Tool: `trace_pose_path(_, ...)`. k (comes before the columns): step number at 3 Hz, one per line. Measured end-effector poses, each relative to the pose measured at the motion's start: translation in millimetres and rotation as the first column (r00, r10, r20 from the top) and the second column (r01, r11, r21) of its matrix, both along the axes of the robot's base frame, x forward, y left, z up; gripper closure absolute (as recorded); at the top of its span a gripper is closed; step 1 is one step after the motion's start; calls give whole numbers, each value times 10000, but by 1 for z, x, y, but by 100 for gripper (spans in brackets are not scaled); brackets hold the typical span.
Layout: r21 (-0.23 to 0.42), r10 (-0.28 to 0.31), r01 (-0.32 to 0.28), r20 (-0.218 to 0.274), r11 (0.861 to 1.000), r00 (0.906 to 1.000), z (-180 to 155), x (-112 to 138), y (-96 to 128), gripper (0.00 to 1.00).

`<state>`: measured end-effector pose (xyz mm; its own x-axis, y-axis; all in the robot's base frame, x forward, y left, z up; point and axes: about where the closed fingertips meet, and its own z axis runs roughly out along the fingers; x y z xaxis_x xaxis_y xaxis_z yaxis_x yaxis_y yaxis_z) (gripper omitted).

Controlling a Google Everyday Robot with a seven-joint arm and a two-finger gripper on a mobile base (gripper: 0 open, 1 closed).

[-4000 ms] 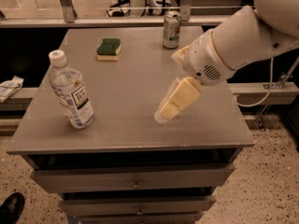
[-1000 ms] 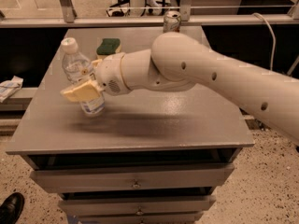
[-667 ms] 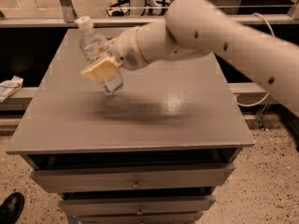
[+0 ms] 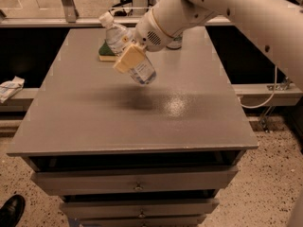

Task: Knock blue plastic bottle over

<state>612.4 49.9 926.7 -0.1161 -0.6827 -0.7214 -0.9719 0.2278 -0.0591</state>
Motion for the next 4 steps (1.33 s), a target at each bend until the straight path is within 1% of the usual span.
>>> trace_pose_path(1,-2661,540,-733,-790,9612,9954,-33,-14,-23,75)
trace_pose_path(2,-3685,833,-1195,-1126,9219,9901,-49,-23,-27,52)
trace_pose_path(3,-4129,1159,-1557,-1199,8974,9860,-59,-31,-14,28)
trace_pose_path(4,-4179,1402,-1783,-1205,8908,9828,-66,-38,4,5)
